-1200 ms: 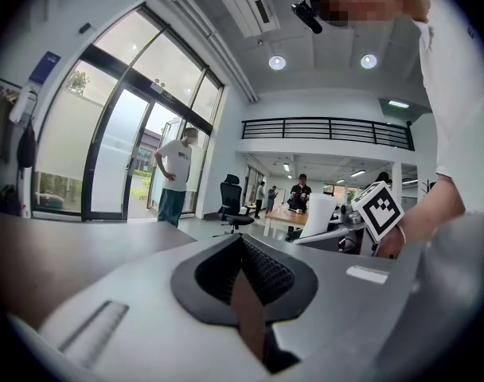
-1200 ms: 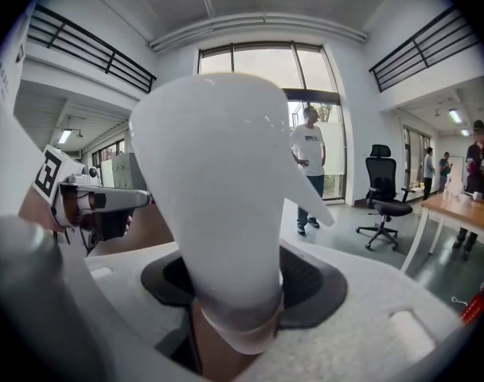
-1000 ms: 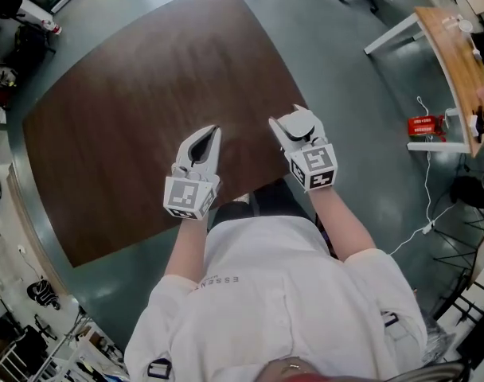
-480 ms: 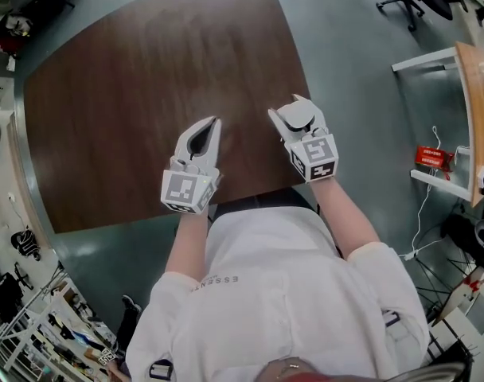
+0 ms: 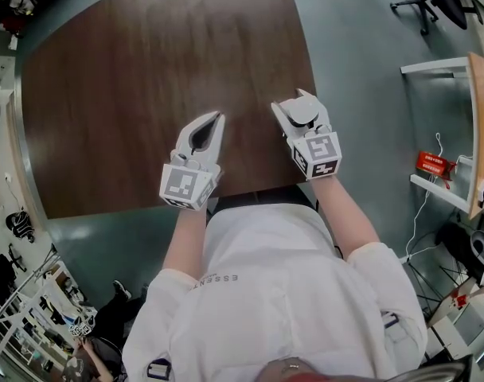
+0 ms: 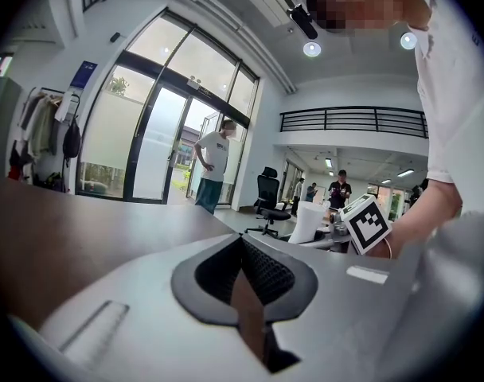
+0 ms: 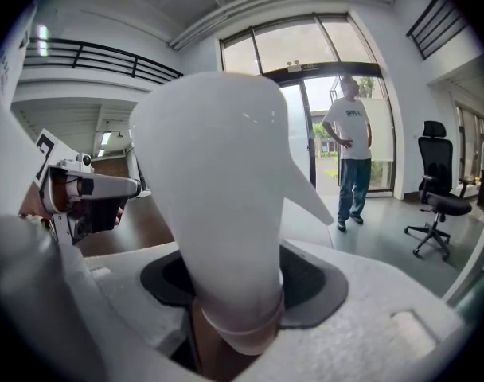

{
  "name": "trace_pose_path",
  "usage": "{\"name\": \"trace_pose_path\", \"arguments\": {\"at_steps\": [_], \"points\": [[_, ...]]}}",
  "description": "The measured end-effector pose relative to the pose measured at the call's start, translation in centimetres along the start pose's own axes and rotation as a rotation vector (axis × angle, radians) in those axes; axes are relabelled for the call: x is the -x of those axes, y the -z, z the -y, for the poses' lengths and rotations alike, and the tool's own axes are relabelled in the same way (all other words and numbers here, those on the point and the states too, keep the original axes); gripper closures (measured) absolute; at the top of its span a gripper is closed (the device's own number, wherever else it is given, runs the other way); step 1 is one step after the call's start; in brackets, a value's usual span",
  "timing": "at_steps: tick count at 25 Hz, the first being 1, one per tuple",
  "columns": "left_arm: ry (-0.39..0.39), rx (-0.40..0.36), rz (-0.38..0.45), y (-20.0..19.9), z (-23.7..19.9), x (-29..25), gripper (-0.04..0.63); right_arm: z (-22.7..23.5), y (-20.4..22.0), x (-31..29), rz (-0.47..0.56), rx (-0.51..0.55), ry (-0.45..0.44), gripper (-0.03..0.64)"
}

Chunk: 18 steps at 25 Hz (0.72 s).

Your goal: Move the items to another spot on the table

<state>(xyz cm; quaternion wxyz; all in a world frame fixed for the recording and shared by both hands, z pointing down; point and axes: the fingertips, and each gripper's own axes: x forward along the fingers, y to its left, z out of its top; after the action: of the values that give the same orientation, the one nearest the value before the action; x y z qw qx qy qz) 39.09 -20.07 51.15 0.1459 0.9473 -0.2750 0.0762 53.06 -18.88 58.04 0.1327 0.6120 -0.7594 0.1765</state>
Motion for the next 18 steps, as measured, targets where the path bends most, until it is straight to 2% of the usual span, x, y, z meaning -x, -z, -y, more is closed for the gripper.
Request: {"name": "trace_pose_path", "arguments": {"at_steps": [4,8,11,14,18], "points": [[-0.005,-0.010,0.006,0.0,-0.5,0.3,0.584,-0.3,0.0,-0.3,0.025,0.005,0.013,0.370],[-0.003,-0.017,0.013,-0.3,-0.3,0.3,0.584,-0.5,1.3,-0.4,-0.034,0.025,0.001,0.327],[0.007,-0.018,0.022,-0.8,-0.2,0.8,0.584,-0.7,1.8,0.3,-0.069,0.002,0.006,0.302],[0.014,-0.023,0.036,-1.7,-0.2,1.6,0.584,-0.7,0.7,2.5,-0.026,-0.052,0.045,0.302],[0.027,-0.044,0.064,-3.0,0.2,3.3,0.584,-0.6,-1.2,6.6,0.069,-0.101,0.147,0.311]]}}
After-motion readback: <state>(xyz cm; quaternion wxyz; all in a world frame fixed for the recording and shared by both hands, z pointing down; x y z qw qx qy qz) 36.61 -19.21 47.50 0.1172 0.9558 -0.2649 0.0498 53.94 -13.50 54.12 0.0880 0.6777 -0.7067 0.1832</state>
